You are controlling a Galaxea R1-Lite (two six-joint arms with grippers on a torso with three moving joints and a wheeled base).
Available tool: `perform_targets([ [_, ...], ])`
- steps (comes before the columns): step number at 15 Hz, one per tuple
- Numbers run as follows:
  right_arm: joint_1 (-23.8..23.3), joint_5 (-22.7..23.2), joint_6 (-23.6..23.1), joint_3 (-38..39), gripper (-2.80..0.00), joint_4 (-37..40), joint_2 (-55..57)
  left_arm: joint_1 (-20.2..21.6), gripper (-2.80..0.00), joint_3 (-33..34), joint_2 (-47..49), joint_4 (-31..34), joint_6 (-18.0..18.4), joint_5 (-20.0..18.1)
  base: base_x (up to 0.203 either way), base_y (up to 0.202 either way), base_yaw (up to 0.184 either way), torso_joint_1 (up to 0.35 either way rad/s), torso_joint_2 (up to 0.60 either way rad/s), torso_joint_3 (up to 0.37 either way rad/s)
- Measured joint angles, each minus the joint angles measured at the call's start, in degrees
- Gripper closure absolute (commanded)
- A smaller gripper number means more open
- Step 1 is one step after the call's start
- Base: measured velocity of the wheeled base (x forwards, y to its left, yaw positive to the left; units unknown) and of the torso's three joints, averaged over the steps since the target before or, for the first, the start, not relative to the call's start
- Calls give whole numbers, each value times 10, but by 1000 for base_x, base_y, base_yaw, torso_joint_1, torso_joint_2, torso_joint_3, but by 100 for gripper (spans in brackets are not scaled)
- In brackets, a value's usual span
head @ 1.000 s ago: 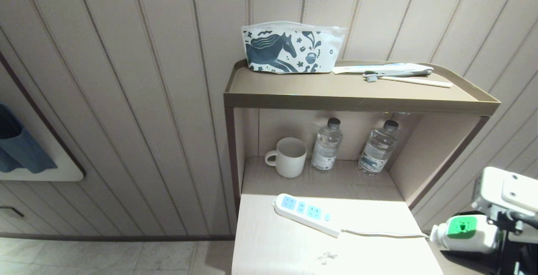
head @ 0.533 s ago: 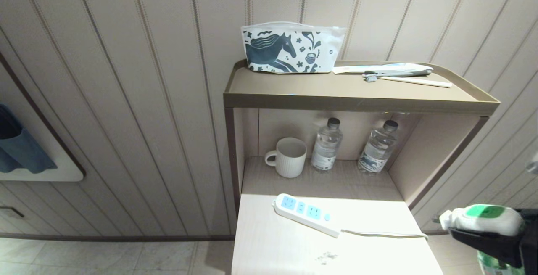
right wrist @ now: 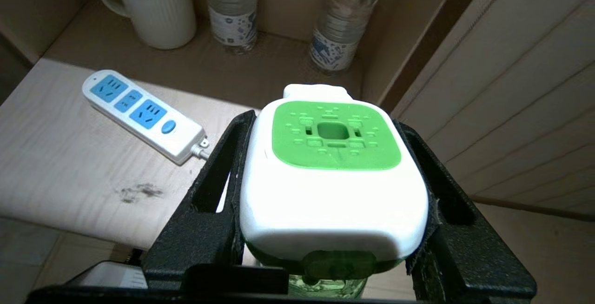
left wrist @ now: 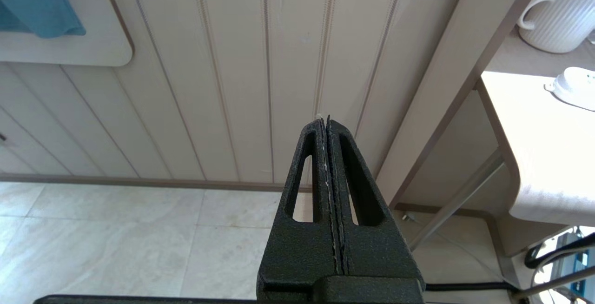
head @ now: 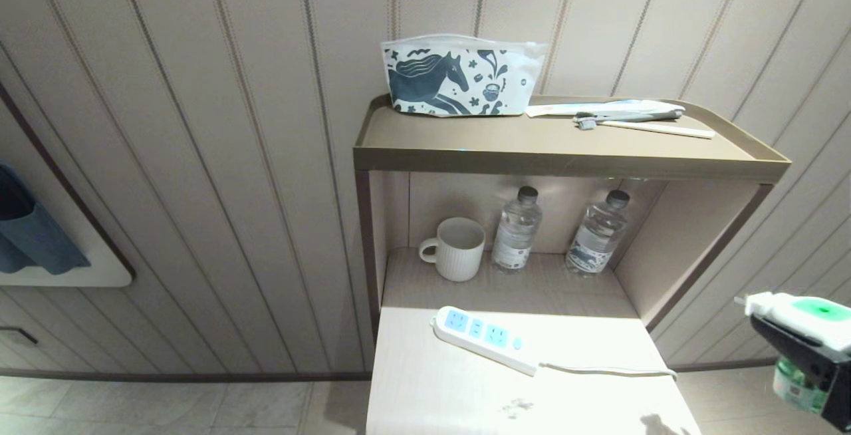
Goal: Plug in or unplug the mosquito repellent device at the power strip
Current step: Place the mosquito repellent liquid on the table
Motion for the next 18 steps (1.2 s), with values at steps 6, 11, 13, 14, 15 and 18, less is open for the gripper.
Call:
perform_targets([
  [6, 3, -16, 0, 3, 0, 5, -17, 0, 0, 0, 0, 0, 0, 0, 0, 0, 0, 0, 0, 0],
  [11, -73, 87, -1, 10, 0, 7, -10, 0, 0, 0, 0, 0, 0, 0, 0, 0, 0, 0, 0, 0],
  [13, -106, 106, -4, 20, 0, 7, -9, 0, 0, 0, 0, 0, 0, 0, 0, 0, 0, 0, 0, 0],
  [14, -111, 107, -4, 22, 0, 7, -10, 0, 0, 0, 0, 0, 0, 0, 0, 0, 0, 0, 0, 0],
  [15, -112, 106, -5, 23, 0, 8, -12, 0, 0, 0, 0, 0, 0, 0, 0, 0, 0, 0, 0, 0],
  [18, -115, 106, -5, 28, 0, 7, -17, 0, 0, 0, 0, 0, 0, 0, 0, 0, 0, 0, 0, 0],
])
